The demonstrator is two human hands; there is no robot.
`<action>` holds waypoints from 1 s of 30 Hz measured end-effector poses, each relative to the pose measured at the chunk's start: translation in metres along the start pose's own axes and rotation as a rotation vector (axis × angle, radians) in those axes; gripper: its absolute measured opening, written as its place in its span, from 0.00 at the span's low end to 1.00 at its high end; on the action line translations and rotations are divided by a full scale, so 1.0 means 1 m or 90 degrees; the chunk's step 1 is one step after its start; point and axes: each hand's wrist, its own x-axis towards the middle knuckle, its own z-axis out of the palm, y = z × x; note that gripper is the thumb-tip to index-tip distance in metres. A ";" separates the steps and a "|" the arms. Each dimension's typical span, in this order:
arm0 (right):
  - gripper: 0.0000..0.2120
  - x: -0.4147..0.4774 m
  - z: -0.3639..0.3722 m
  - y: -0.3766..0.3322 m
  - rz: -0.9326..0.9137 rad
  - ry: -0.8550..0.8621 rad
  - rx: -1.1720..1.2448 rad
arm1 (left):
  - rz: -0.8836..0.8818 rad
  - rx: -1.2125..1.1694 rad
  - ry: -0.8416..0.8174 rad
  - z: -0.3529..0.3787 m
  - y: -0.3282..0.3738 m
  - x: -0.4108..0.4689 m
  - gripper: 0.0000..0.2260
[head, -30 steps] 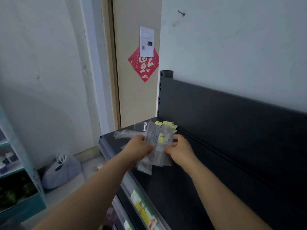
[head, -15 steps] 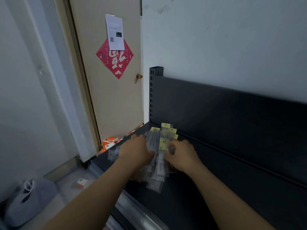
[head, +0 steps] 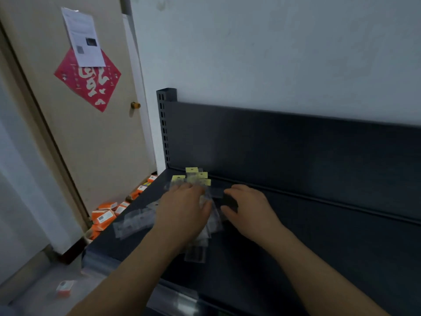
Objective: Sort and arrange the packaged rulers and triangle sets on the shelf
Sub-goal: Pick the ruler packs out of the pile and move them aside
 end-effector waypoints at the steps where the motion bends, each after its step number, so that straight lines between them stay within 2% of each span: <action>1: 0.19 -0.007 -0.003 0.003 0.004 0.010 -0.001 | 0.025 -0.016 0.006 0.002 0.006 -0.002 0.14; 7: 0.23 -0.055 -0.029 0.030 0.030 0.078 -0.030 | 0.120 -0.111 0.031 0.013 0.055 -0.012 0.10; 12: 0.24 -0.113 -0.061 0.070 0.093 0.120 -0.048 | 0.191 -0.121 0.005 0.020 0.117 -0.028 0.14; 30: 0.22 -0.392 -0.191 0.269 0.382 0.219 -0.130 | 0.419 -0.269 -0.098 0.062 0.453 -0.132 0.13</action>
